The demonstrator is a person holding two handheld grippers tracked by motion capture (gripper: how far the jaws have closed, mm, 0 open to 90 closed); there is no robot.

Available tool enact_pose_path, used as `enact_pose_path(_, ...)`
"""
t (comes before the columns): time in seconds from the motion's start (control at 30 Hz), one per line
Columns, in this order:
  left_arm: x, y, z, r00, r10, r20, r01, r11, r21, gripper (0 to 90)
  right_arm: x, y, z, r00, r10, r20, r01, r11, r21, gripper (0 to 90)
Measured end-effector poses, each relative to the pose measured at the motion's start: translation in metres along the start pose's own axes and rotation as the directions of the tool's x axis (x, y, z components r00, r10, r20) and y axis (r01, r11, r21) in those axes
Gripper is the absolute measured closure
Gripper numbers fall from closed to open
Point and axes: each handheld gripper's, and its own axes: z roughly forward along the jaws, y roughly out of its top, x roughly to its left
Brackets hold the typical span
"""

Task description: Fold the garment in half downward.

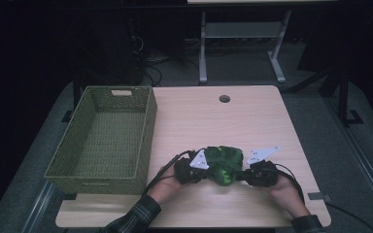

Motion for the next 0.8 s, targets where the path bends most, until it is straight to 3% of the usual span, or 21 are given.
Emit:
enact_pose_path(0.1,0.002,-0.001,0.001,0.9998,0.021,-0.005,-0.021,0.9994,0.028,88.2,-0.002,-0.001,0.005,0.9999,0.009,-0.013,-0.009,1.000,0.011,87.4)
enact_pose_path(0.2,0.004,-0.002,0.002,0.9995,0.025,-0.018,-0.025,0.9993,0.026,88.3,-0.003,-0.003,0.009,0.9997,0.017,-0.018,-0.016,0.999,0.028,87.5)
enact_pose_path(0.4,0.007,0.000,0.004,0.9992,0.011,-0.038,-0.010,0.9997,0.023,87.4,-0.003,-0.003,0.012,0.9994,0.019,-0.027,-0.019,1.000,0.015,86.3)
enact_pose_path(0.47,0.007,0.001,0.003,0.9992,0.013,-0.039,-0.013,0.9999,0.012,85.5,-0.001,-0.002,0.010,0.9997,0.019,-0.017,-0.019,1.000,0.011,76.6)
enact_pose_path(0.57,0.007,0.002,-0.002,0.9996,-0.016,-0.025,0.015,0.9997,-0.021,75.2,0.003,-0.001,0.004,0.9999,0.012,-0.003,-0.012,1.000,-0.022,65.0)
enact_pose_path(0.8,0.003,0.004,-0.020,0.9986,-0.037,-0.037,0.034,0.9972,-0.067,61.1,0.005,0.002,-0.020,0.9992,0.022,0.032,-0.018,0.993,-0.114,54.4)
